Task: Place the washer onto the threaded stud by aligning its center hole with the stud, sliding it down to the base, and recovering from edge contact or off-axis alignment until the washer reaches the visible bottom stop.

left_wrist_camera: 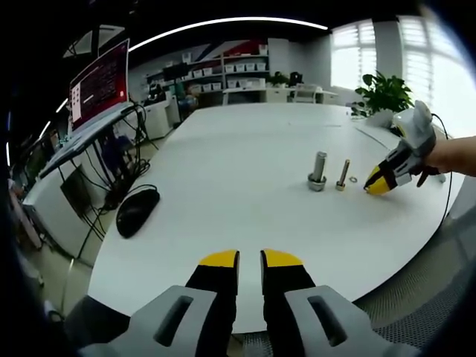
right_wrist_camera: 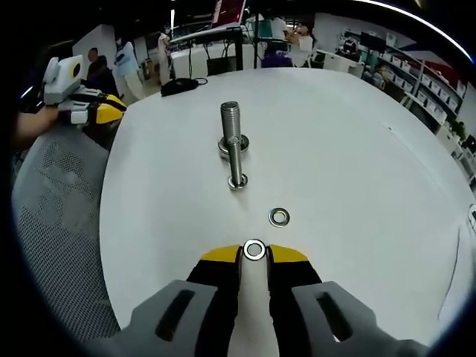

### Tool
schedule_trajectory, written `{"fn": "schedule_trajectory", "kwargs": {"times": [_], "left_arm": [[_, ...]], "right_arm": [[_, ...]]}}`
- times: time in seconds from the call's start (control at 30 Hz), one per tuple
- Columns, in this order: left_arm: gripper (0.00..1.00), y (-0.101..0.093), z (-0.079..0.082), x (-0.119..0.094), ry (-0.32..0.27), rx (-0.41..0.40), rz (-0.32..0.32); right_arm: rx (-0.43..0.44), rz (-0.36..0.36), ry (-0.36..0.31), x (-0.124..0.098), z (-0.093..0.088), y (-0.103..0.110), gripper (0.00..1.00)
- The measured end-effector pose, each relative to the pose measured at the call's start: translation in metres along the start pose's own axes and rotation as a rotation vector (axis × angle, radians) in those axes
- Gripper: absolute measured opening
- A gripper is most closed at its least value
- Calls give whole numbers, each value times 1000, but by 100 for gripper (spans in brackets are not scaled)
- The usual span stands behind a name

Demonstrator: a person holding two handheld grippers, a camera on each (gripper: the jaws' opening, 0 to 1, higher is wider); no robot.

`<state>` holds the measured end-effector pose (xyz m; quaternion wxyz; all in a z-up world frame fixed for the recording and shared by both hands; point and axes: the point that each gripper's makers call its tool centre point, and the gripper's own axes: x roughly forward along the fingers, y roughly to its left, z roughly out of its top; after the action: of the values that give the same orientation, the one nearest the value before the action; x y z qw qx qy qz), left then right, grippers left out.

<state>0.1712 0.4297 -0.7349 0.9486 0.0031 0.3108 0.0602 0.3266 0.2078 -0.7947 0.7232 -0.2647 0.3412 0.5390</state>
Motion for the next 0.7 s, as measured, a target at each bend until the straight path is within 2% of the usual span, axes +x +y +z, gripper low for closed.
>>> {"fn": "schedule_trajectory", "kwargs": {"times": [0.43, 0.53, 0.7], "left_arm": [[9, 0, 0, 0, 1, 2, 1], [9, 0, 0, 0, 2, 1, 1], [9, 0, 0, 0, 0, 0, 2]], "right_arm": [[-1, 3, -17, 0, 1, 0, 14], [-10, 29, -13, 1, 2, 0, 15], [1, 33, 0, 0, -1, 0, 17]]}}
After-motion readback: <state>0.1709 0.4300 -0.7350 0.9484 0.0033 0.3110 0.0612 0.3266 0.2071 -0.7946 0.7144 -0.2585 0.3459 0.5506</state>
